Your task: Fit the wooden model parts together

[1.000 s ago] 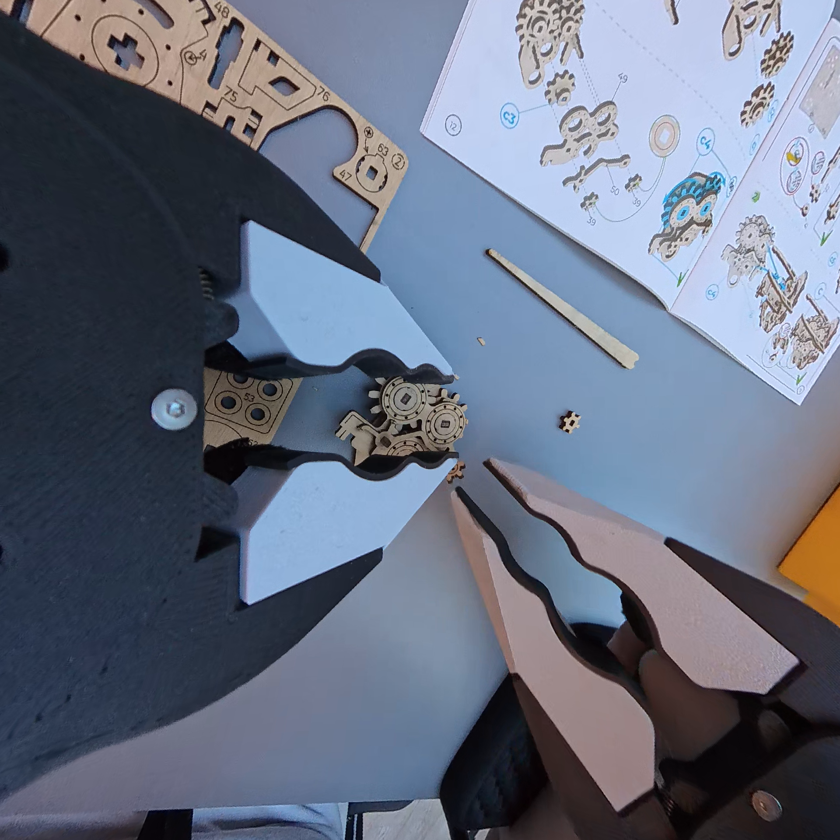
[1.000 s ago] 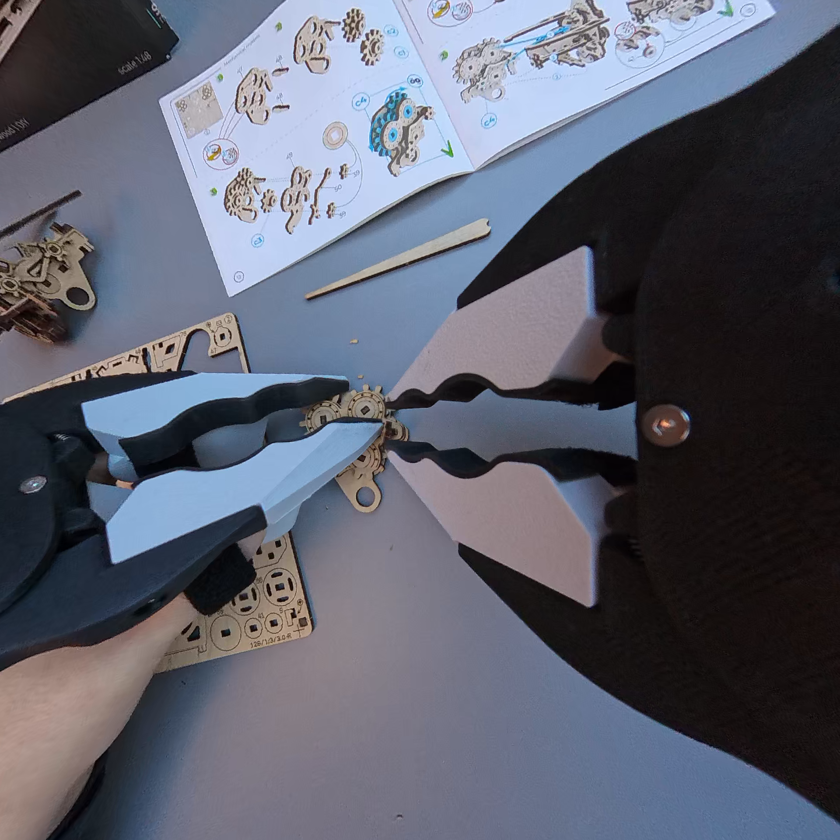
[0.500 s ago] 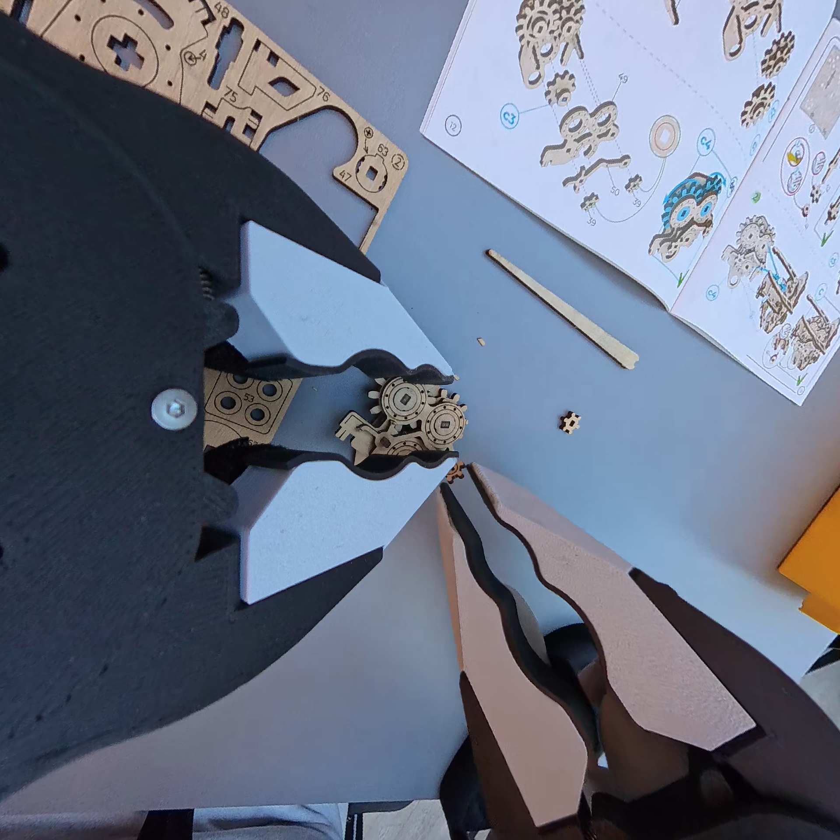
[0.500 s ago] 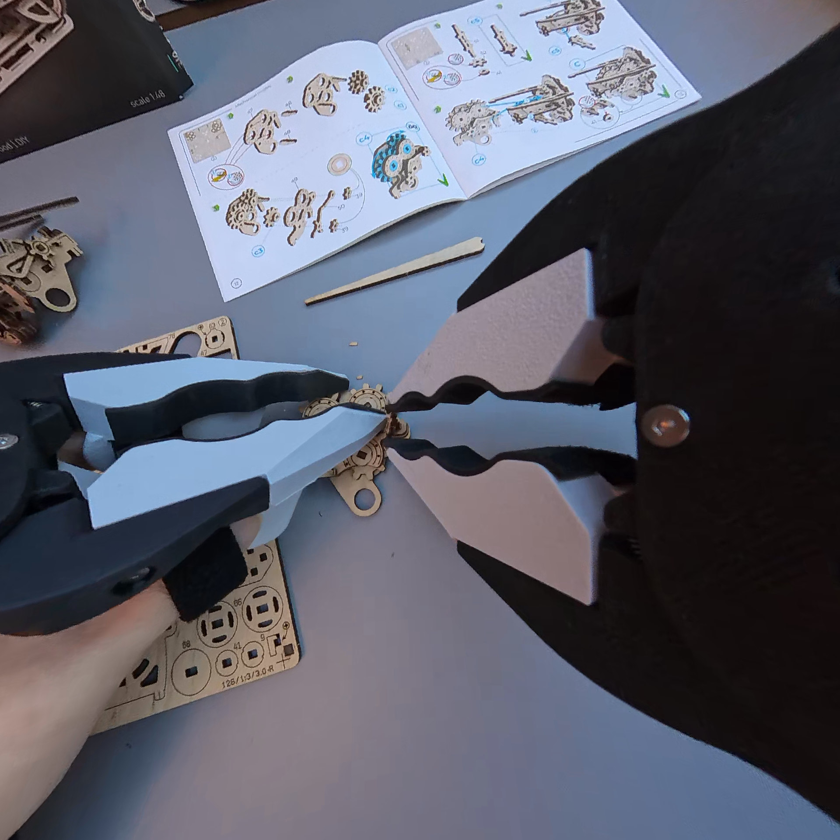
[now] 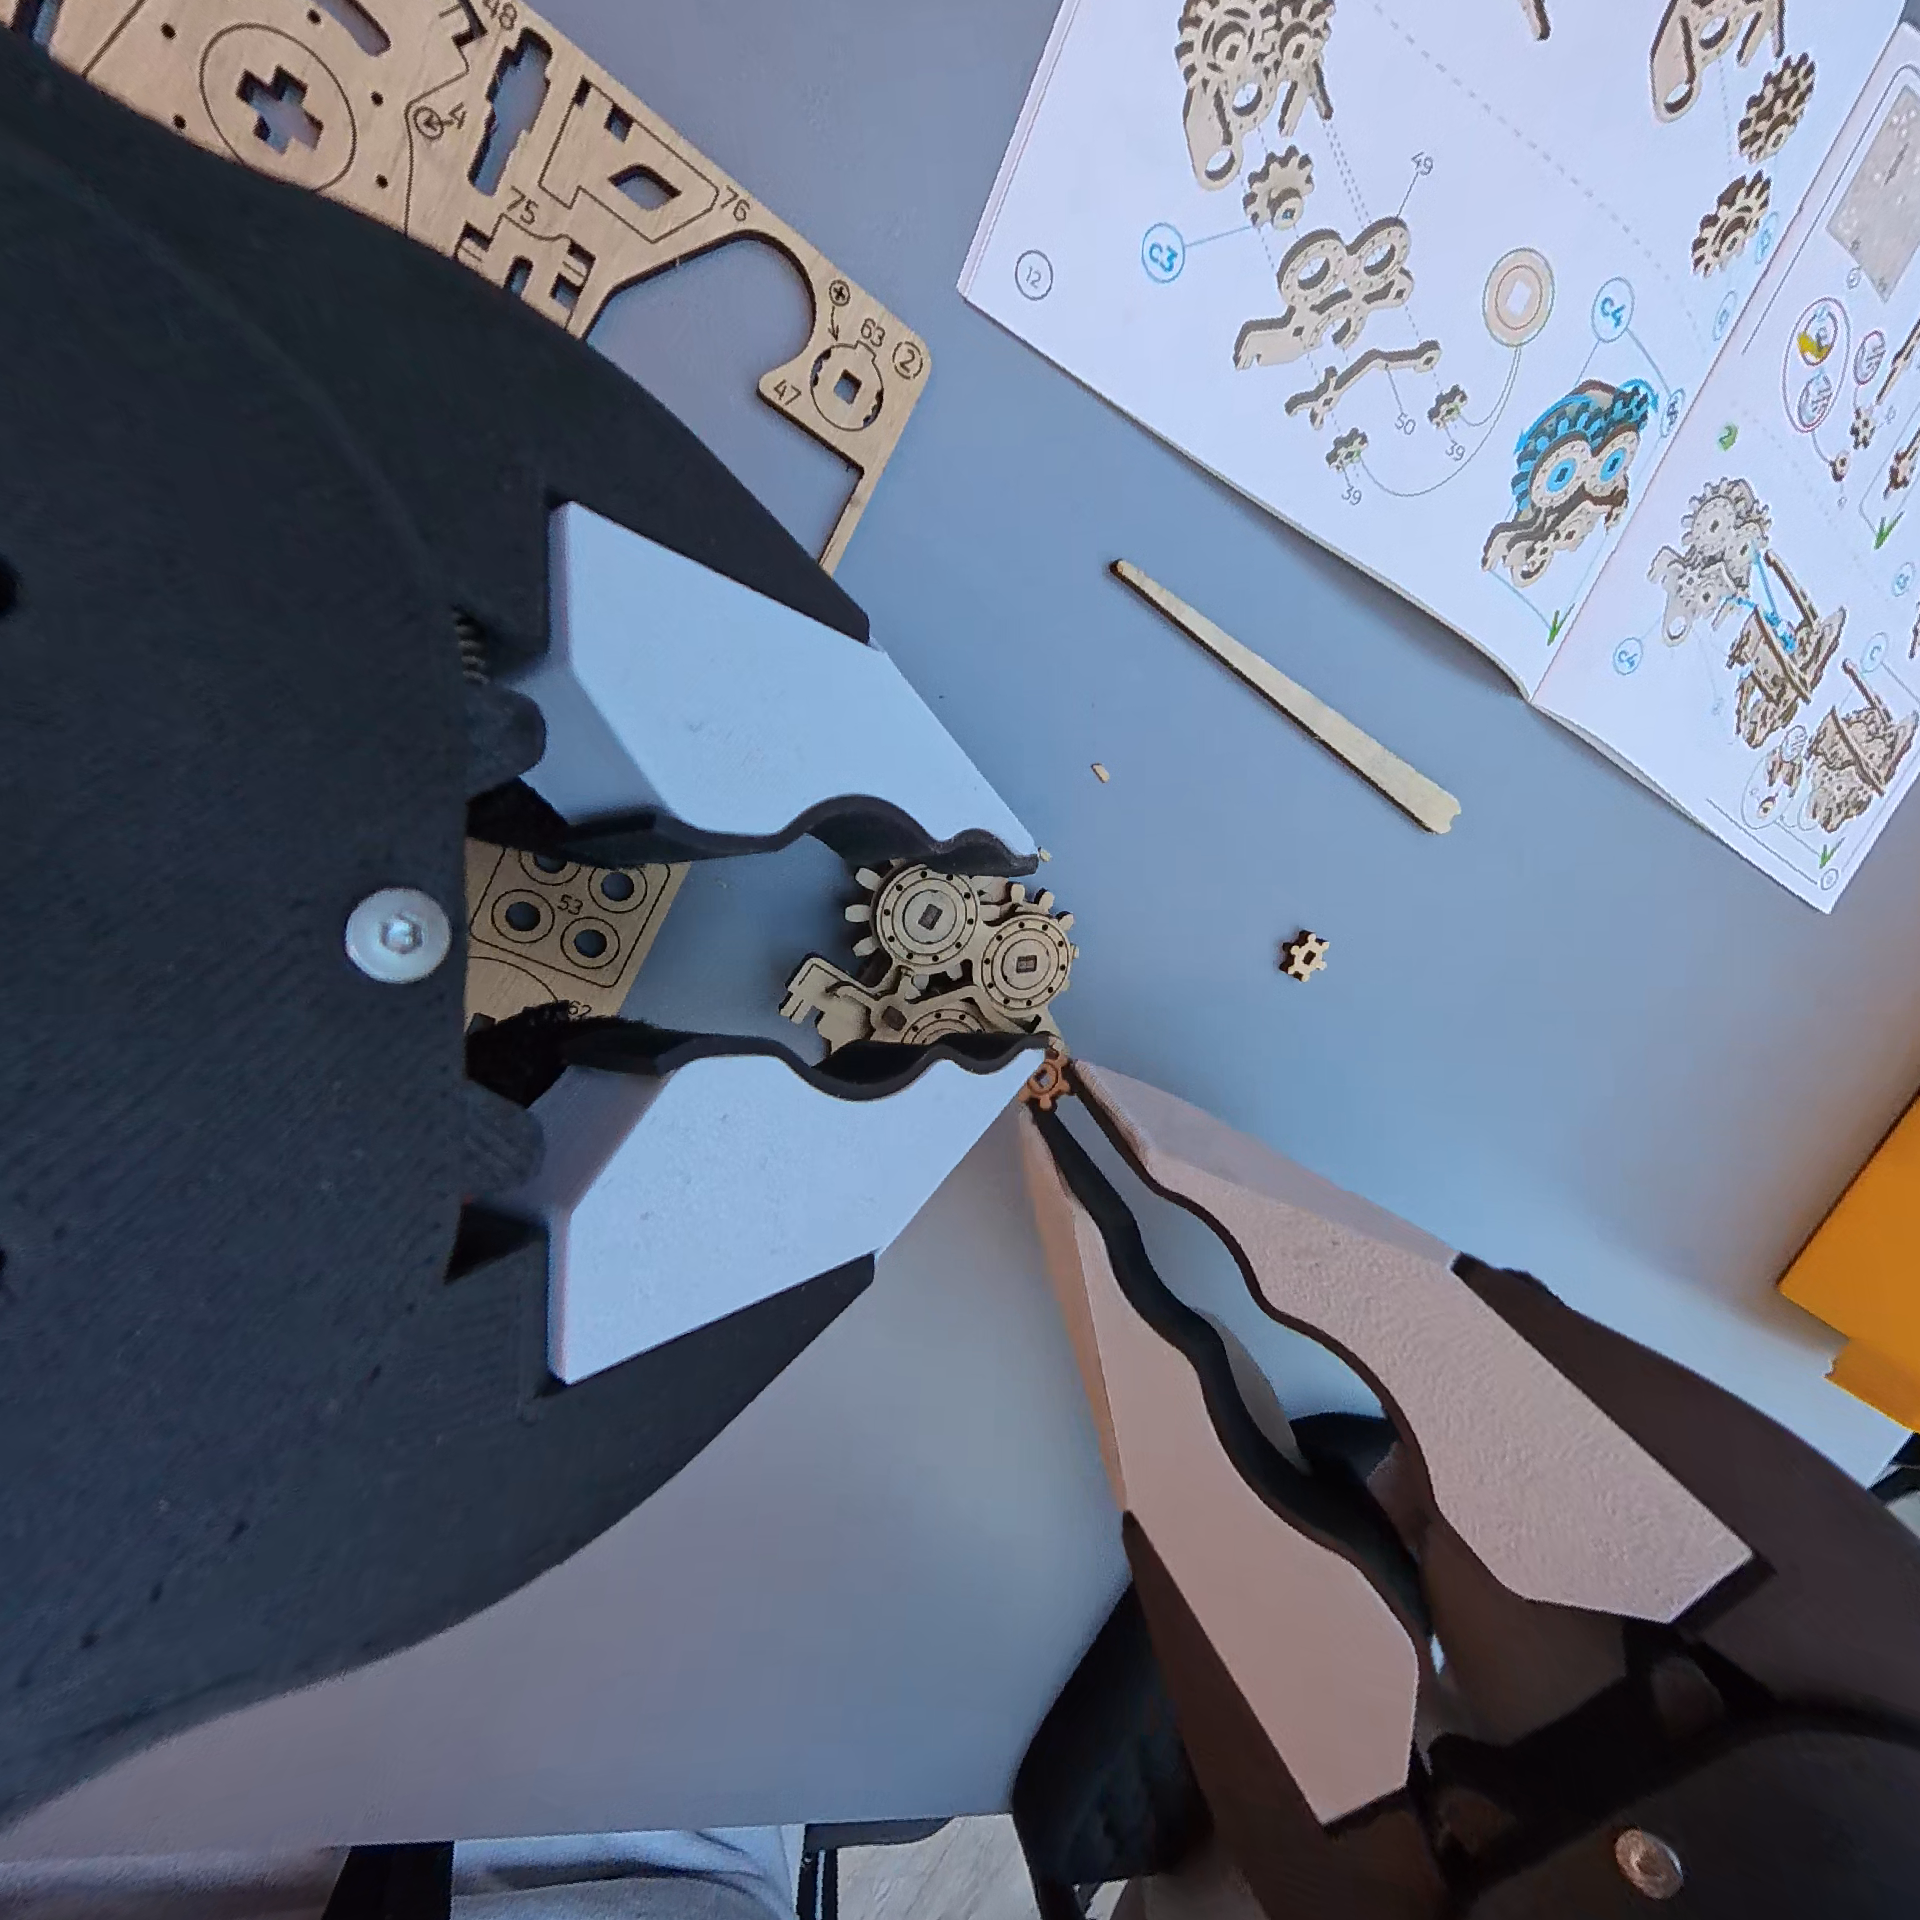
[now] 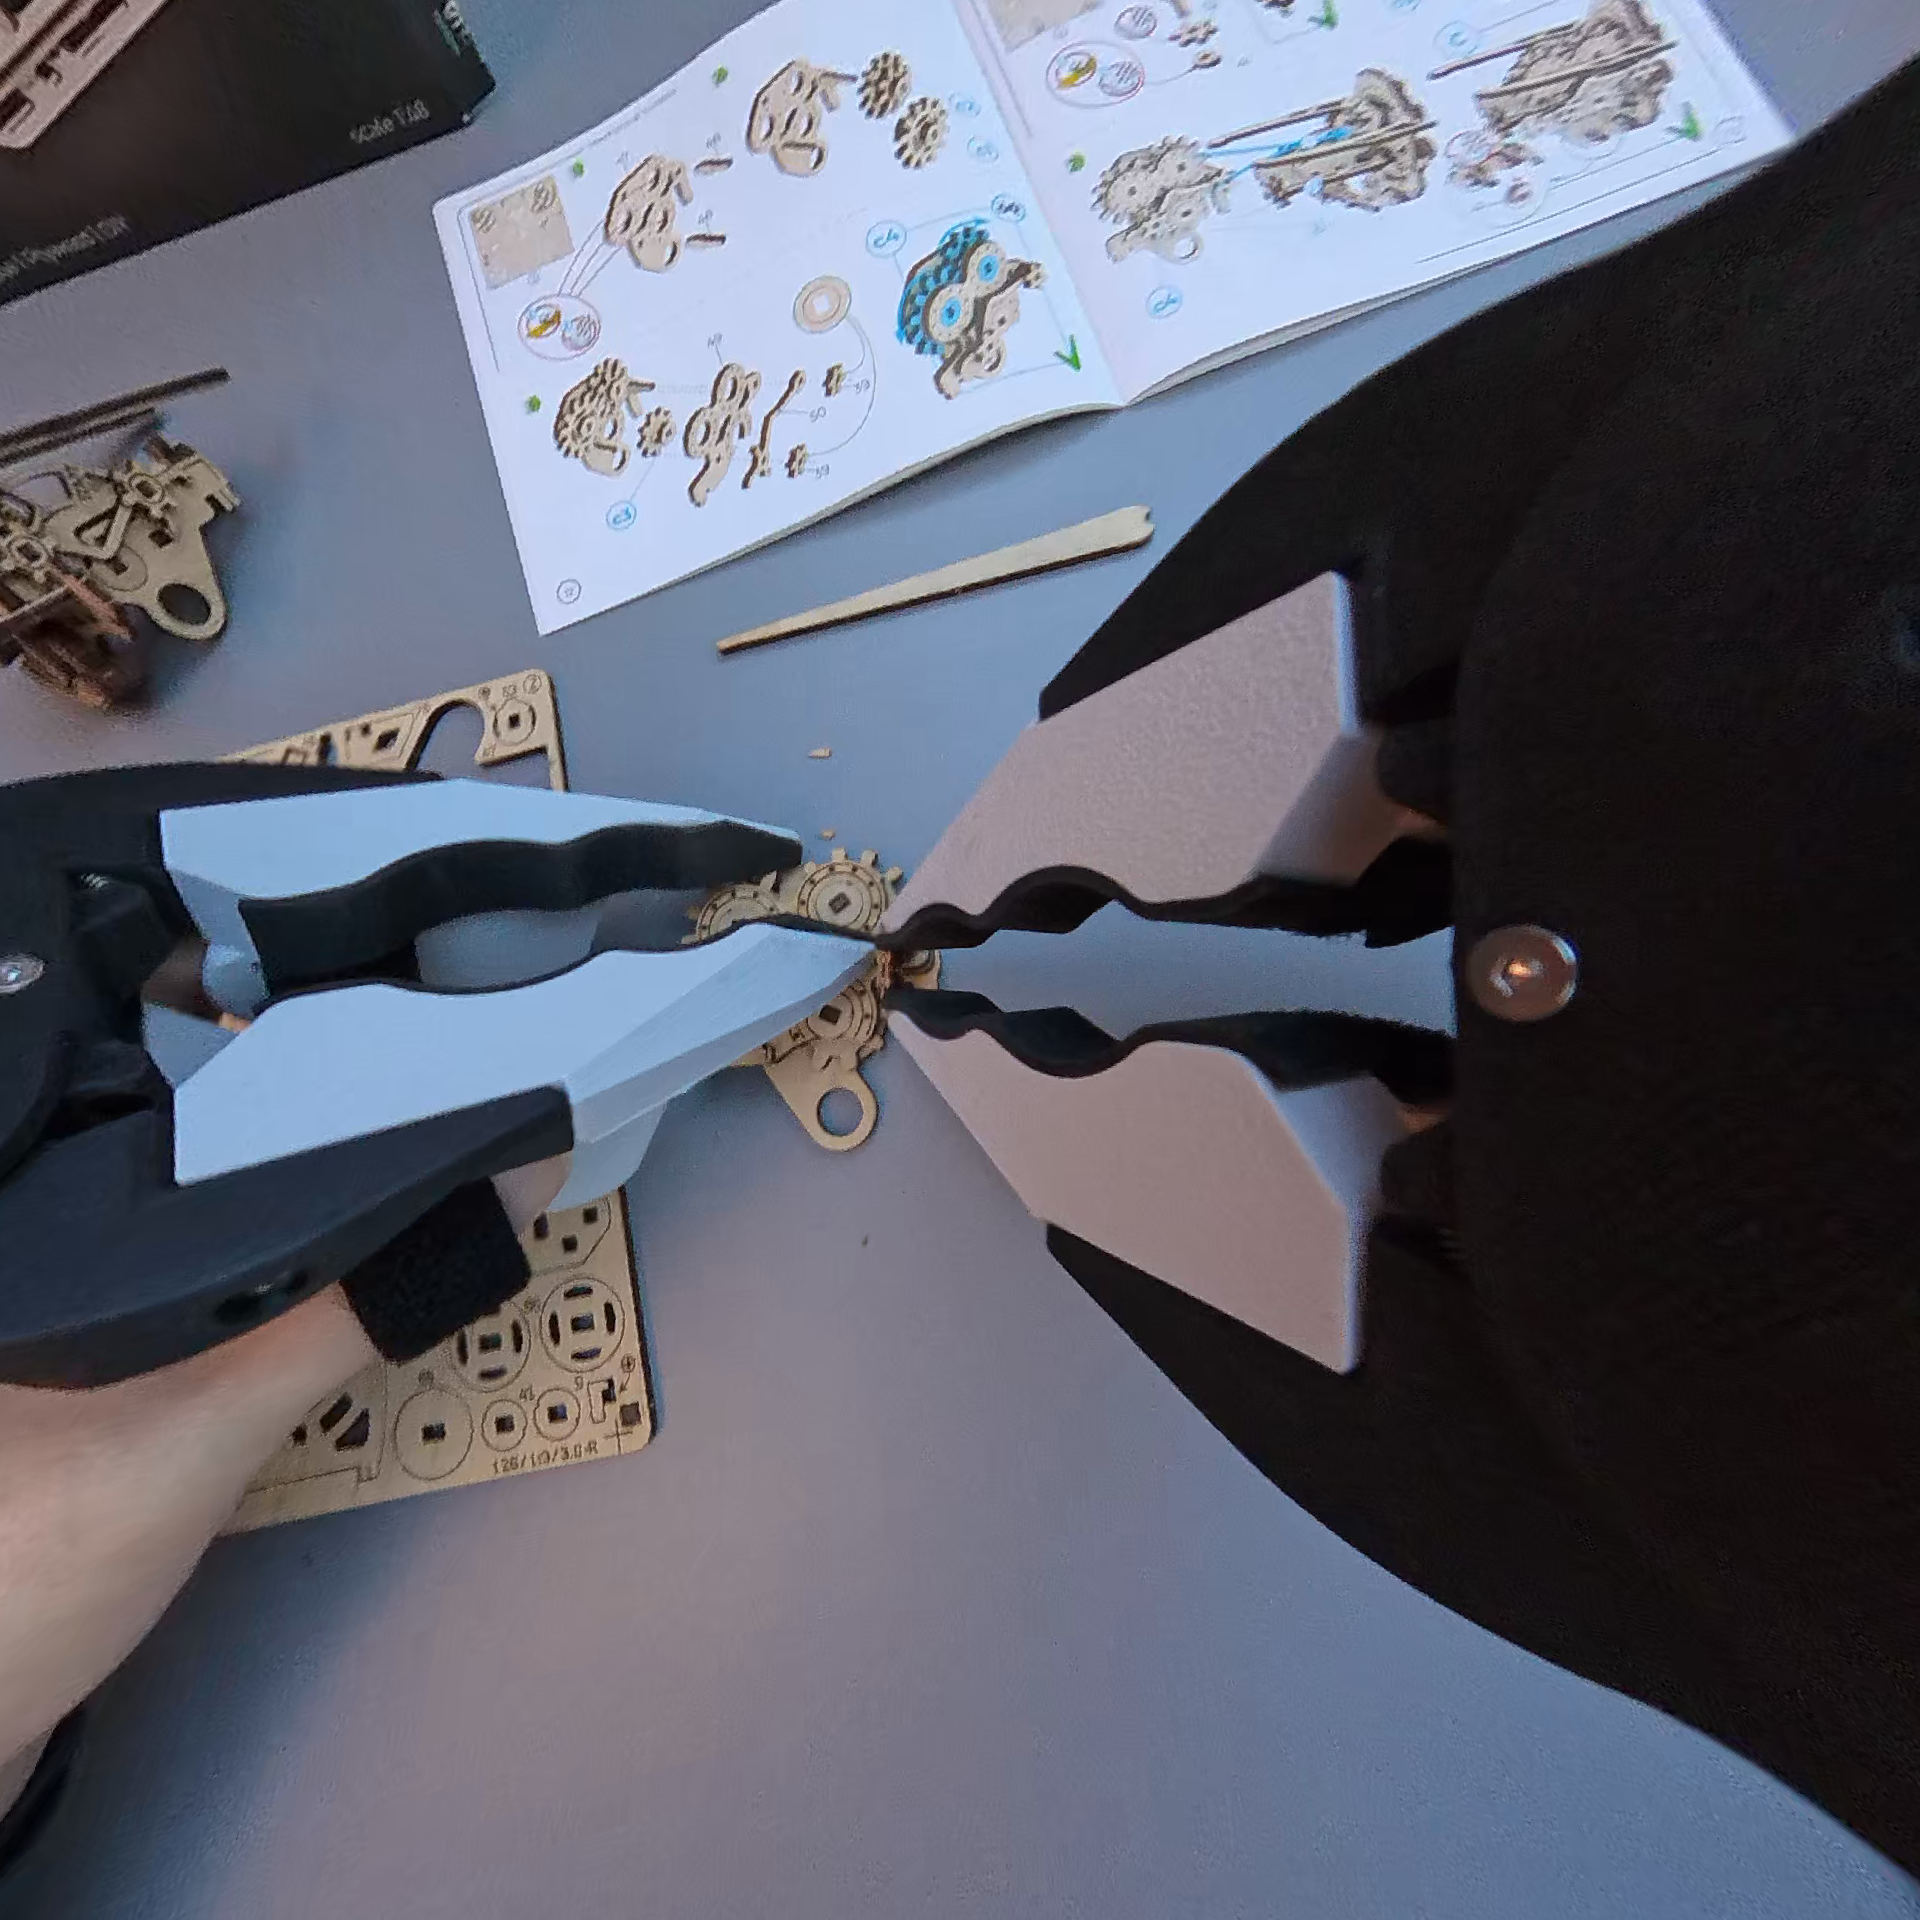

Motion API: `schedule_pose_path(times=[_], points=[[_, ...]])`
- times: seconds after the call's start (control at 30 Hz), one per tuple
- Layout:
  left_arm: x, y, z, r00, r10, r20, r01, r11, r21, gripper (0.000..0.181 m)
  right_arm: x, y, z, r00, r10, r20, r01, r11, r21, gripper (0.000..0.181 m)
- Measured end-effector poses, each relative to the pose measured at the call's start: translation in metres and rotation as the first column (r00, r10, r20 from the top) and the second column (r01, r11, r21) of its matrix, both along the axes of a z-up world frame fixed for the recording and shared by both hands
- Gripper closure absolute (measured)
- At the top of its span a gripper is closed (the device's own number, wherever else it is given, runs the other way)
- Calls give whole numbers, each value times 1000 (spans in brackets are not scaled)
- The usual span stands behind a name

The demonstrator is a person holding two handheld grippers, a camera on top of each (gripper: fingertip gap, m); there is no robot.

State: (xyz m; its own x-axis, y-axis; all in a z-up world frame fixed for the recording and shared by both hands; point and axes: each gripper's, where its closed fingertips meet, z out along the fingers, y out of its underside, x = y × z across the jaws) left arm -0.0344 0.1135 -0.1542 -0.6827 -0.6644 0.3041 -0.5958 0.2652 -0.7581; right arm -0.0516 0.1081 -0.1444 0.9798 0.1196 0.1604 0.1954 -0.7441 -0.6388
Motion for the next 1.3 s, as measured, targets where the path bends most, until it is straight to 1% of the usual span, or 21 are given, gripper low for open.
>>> schedule_pose_path(times=[0.03,0.1,0.13,0.2,0.27,0.33,0.37,0.5,0.57,0.63,0.83,0.97,1.07,1.2,1.3], points=[[0,0,0,1000,-2,0,2,1000,-1,153,-2,0,0,999,40,-16,-40,999,21,175],[-1,0,1,1000,-5,0,5,1000,-7,153,3,-2,0,996,79,-35,-77,995,64,175],[-1,0,1,1000,-5,-2,4,1000,-14,153,-1,-2,1,990,132,-59,-126,987,99,175],[-2,1,2,1000,-8,-10,7,1000,-30,153,6,-2,6,985,167,-53,-155,971,181,175],[-4,1,3,1000,-10,-18,9,999,-46,153,-1,-3,11,963,257,-85,-230,941,248,175],[-4,2,4,1000,-11,-19,9,998,-58,153,-4,-1,17,942,326,-78,-285,902,325,175],[-4,2,4,1000,-10,-21,9,998,-58,153,-1,0,17,941,331,-72,-291,897,332,175],[-4,2,3,1000,-13,-23,12,999,-53,153,5,-1,6,937,343,-70,-308,903,301,175],[-4,2,3,1000,-11,-27,9,998,-55,154,0,-2,0,925,367,-97,-330,903,274,175],[-4,3,3,999,-9,-32,7,998,-58,156,-1,-1,-3,925,371,-84,-339,904,261,175],[-4,3,2,999,-17,-39,14,998,-59,159,2,-2,-3,925,376,-58,-351,903,247,175],[-5,3,0,999,-25,-24,24,999,-31,163,3,-1,1,920,388,-60,-358,892,276,175],[-7,1,1,999,-39,-19,38,999,-28,160,7,-2,0,911,410,-30,-388,882,268,175],[-8,0,1,999,-49,-18,48,998,-33,157,4,-6,1,894,437,-98,-394,871,292,175],[-10,0,0,998,-65,0,65,998,-11,159,5,-7,-3,899,434,-66,-402,874,273,175]])
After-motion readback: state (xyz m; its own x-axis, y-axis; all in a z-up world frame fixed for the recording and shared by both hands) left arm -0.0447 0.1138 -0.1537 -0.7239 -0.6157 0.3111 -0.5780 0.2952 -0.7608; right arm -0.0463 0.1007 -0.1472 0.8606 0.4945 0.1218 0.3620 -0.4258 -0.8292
